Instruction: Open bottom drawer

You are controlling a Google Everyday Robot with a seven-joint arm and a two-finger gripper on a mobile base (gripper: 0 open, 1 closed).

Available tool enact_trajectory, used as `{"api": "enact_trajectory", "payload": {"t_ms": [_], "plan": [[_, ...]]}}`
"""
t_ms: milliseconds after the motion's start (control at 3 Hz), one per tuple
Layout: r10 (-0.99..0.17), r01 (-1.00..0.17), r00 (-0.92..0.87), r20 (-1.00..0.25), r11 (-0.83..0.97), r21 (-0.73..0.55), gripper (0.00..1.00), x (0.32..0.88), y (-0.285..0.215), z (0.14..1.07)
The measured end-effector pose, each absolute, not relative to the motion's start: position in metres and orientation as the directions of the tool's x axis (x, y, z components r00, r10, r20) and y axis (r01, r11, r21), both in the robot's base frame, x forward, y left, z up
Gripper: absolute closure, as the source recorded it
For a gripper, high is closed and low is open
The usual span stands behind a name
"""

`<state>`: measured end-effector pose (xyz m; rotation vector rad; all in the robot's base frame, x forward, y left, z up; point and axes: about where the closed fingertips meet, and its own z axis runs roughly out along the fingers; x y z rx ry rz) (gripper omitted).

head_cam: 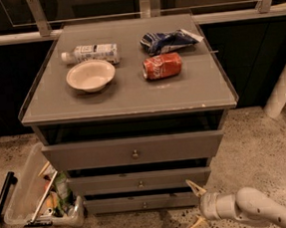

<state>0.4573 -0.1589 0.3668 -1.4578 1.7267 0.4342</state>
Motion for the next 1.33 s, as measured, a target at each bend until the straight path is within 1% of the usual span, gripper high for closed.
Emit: {"api": "enact_trajectory", "payload": {"t_ms": [667, 1333], "plan": [[-0.703, -0.938, 0.003, -0.711, 0.245, -0.245, 0.00, 0.464, -0.145, 0.337], [-0.777, -0.935, -0.024, -0.629, 0.240, -0.261, 0.00, 0.469, -0.142, 0.275]]}}
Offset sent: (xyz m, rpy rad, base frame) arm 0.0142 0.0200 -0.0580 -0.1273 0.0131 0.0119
